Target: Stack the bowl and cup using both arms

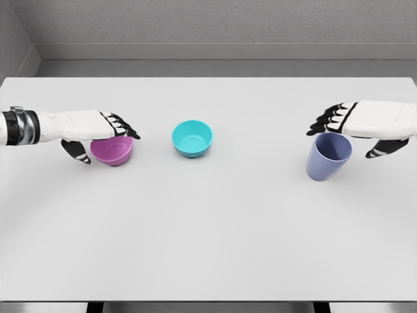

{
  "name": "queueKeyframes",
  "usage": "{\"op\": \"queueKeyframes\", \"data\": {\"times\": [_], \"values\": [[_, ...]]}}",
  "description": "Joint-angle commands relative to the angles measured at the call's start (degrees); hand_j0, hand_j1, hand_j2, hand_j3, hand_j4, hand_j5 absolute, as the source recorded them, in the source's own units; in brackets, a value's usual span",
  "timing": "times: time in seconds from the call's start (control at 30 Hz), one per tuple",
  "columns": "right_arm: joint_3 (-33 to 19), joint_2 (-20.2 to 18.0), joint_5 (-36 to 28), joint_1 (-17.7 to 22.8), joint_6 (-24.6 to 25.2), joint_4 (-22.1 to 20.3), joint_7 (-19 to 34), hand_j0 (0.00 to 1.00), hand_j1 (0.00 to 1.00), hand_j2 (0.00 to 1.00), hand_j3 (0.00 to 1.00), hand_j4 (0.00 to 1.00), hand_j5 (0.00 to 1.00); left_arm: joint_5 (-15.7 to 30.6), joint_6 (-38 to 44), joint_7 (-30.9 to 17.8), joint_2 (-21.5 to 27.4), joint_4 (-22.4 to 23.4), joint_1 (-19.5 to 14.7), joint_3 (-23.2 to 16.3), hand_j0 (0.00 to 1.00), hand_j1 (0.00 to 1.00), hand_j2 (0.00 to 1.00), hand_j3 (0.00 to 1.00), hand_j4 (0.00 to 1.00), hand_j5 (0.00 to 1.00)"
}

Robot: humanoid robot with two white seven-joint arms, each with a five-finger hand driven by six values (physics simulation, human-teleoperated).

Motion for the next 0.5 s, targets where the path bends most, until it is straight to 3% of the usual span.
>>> {"op": "queueKeyframes", "data": {"times": [0.0,0.47], "values": [[0.56,0.83,0.10,0.00,0.15,0.28,-0.02,1.00,1.00,1.00,1.00,1.00,1.00,0.28,0.14,0.02,-0.25,0.03,0.00,0.01,1.00,1.00,1.00,1.00,1.00,1.00],[1.26,2.85,0.10,-0.97,0.15,3.09,-0.02,1.00,1.00,1.00,1.00,1.00,1.00,-0.95,0.14,0.02,-1.49,3.72,-0.35,-0.61,1.00,1.00,1.00,1.00,1.00,1.00]]}}
